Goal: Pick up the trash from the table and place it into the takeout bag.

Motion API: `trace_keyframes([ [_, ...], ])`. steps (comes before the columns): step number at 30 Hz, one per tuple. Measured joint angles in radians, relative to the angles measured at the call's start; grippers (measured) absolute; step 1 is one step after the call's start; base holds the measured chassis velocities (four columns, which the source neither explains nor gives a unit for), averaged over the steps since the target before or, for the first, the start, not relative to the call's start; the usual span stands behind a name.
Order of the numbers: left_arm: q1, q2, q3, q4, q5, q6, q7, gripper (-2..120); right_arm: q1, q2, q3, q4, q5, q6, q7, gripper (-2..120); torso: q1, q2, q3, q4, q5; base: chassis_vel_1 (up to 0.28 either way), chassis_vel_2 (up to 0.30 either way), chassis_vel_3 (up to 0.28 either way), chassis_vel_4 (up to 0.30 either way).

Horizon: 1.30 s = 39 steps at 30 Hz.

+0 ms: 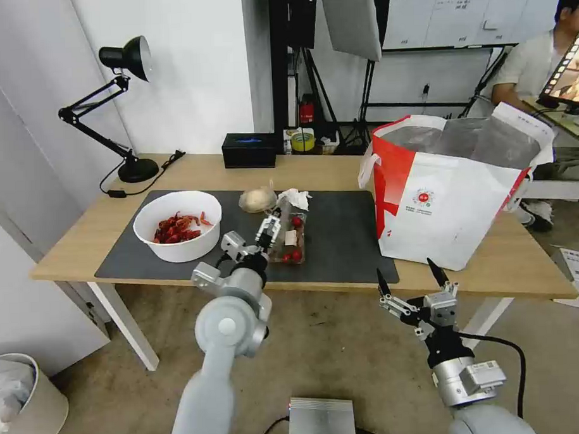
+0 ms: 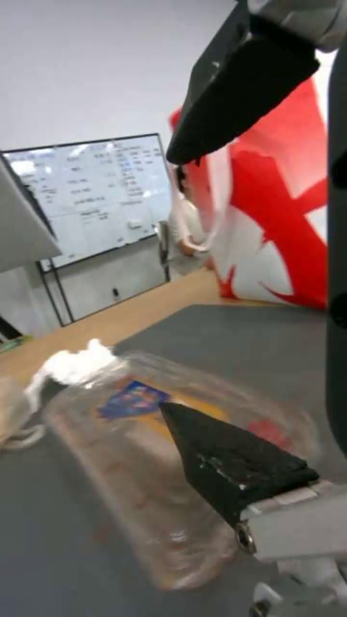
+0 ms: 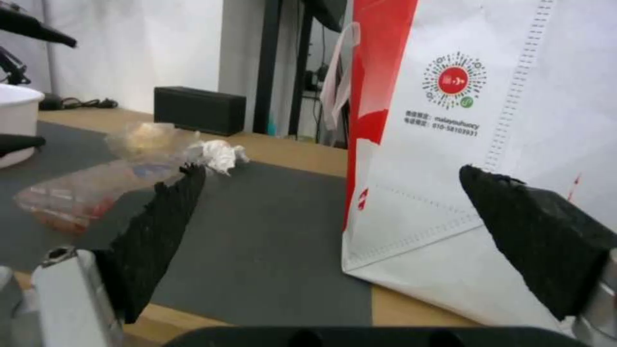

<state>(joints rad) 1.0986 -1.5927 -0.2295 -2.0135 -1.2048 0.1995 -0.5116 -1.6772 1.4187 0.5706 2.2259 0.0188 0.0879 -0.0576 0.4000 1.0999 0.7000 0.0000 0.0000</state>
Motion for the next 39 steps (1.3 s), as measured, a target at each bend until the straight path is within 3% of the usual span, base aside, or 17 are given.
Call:
trace_keyframes([
  [13,-0.016,0.027,0.006,0.017,0.068,0.014,0.048,100,-0.004,0.002,0.006,0.005,0.001,0.002,0.0,100,0.0,0.0,0.0,0.0002,-0.0001,0.0,0.0,0.0,0.0],
  [17,-0.032,0.063,0.019,0.036,0.138,0.021,0.088,93,-0.005,0.003,0.007,0.007,0.001,0.002,0.0,100,0.0,0.0,0.0,0.0002,-0.0003,0.0,0.0,0.0,0.0],
  [20,-0.065,0.157,0.041,0.075,0.29,0.021,0.182,74,-0.008,0.002,0.01,0.012,0.002,0.002,0.0,100,0.0,0.0,0.0,0.0002,0.0,0.0,0.0,0.0,0.0],
  [21,-0.078,0.197,0.053,0.091,0.361,0.017,0.216,71,-0.01,0.001,0.012,0.013,0.003,0.002,0.0,100,0.0,0.0,0.0,0.0002,-0.0003,0.0,0.0,0.0,0.0],
  [22,-0.078,0.197,0.053,0.091,0.361,0.017,0.216,71,-0.01,0.001,0.012,0.013,0.003,0.002,0.0,100,0.0,0.0,0.0,0.0002,-0.0003,0.0,0.0,0.0,0.0],
  [25,-0.113,0.347,0.102,0.159,0.665,-0.014,0.376,55,-0.013,-0.005,0.018,0.015,0.012,0.003,0.0,100,0.0,0.0,0.0,0.0001,-0.0002,0.0,0.0,0.0,0.0],
  [26,-0.113,0.347,0.102,0.159,0.665,-0.014,0.376,55,-0.013,-0.005,0.018,0.015,0.012,0.003,0.0,100,0.0,0.0,0.0,0.0001,-0.0002,0.0,0.0,0.0,0.0],
  [29,-0.141,0.44,0.149,0.209,0.844,-0.03,0.455,41,-0.011,-0.006,0.019,0.014,0.015,0.003,0.0,100,0.0,0.0,0.0,0.0002,-0.0004,0.0,0.0,0.0,0.0],
  [31,-0.159,0.472,0.169,0.226,0.883,-0.039,0.486,36,-0.009,-0.006,0.018,0.01,0.016,0.003,0.0,100,0.0,0.0,0.0,0.0002,-0.0004,0.0,0.0,0.0,0.0],
  [33,-0.211,0.522,0.2,0.233,0.85,-0.035,0.509,27,-0.005,-0.006,0.016,0.003,0.016,0.003,0.0,100,0.0,0.0,0.0,0.0001,-0.0002,0.0,0.0,0.0,0.0],
  [39,-0.251,0.543,0.218,0.244,0.79,-0.019,0.519,8,-0.001,-0.005,0.015,-0.002,0.016,0.003,0.0,100,0.0,0.0,0.0,0.0001,0.0,0.0,0.0,0.0,0.0],
])
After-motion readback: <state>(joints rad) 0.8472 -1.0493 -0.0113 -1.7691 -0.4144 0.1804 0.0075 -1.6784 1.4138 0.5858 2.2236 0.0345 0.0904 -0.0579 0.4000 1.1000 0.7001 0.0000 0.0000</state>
